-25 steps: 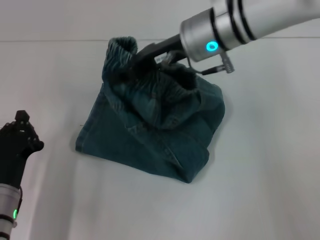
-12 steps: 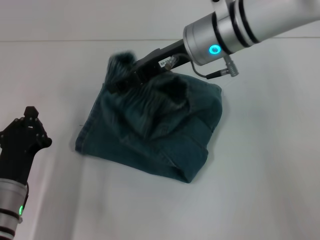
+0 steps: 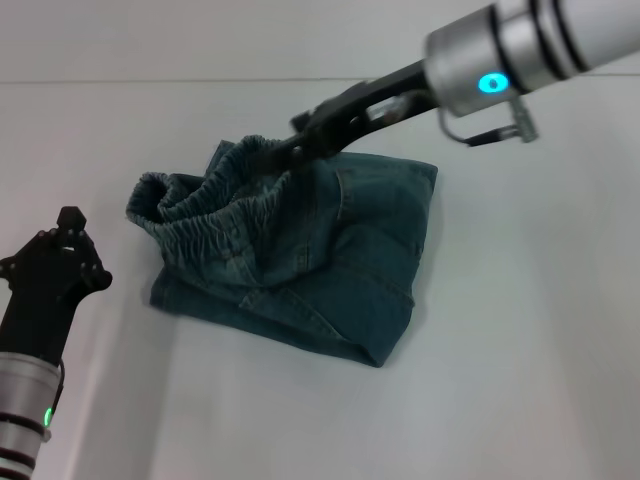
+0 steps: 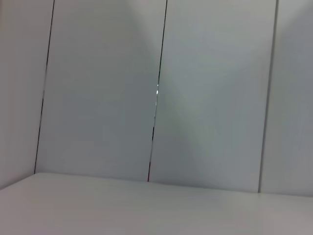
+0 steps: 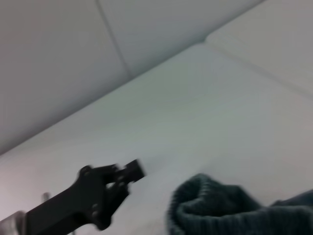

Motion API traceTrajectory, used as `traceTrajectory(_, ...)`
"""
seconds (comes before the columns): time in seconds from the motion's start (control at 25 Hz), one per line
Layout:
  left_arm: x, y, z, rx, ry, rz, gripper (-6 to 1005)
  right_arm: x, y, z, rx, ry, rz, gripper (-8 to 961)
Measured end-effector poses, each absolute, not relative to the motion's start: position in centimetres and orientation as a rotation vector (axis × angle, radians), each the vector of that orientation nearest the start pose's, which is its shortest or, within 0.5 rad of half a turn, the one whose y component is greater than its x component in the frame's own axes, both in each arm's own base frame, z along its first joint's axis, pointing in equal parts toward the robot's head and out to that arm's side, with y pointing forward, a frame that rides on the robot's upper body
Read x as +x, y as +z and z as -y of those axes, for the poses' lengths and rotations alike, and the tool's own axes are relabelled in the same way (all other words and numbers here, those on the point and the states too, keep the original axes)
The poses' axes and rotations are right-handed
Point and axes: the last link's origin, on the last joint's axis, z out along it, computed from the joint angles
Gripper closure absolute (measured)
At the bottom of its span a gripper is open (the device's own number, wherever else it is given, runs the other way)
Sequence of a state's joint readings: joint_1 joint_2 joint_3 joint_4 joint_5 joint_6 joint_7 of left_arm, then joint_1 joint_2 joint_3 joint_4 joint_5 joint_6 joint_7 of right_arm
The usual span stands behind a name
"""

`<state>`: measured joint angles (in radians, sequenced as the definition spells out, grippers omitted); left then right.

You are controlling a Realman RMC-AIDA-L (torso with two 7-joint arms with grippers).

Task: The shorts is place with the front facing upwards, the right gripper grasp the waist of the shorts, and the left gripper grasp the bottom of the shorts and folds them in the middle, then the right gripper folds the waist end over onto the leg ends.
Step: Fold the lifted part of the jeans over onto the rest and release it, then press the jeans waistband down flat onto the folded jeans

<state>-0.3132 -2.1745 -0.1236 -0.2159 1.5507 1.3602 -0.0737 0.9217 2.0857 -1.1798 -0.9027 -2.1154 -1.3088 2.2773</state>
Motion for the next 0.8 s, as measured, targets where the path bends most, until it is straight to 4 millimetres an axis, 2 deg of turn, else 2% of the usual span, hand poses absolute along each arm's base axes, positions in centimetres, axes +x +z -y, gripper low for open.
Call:
traceTrajectory(0.16, -32.1, -6.0, -25.7, -1.525, -0.776, 0.626, 1000, 11.9, -0.7, -40.8, -2.745, 0.388, -0.804, 6)
traceTrajectory(0.36, -31.1, -5.2, -25.7, -1.528, -0.839, 0.543, 1000, 18.8, 3.0, -38.9, -2.554, 0.618, -0.806, 6)
traceTrajectory(0.56, -26.9, -6.6, -25.5, -1.802, -1.052, 0.333, 1000, 24.5, 4.8, -36.3, -2.366, 0.809, -0.802, 6)
traceTrajectory(0.68, -23.8, -8.5, -26.1, -2.009, -1.138, 0.224, 1000, 26.3, 4.8, -35.6, -2.322, 0.817, -0.84, 6)
traceTrajectory(0.8, -22.3, -10.8, -27.8, -2.18, -1.06, 0.185, 1001, 27.5, 4.2, -35.0, -2.311, 0.811, -0.871, 6)
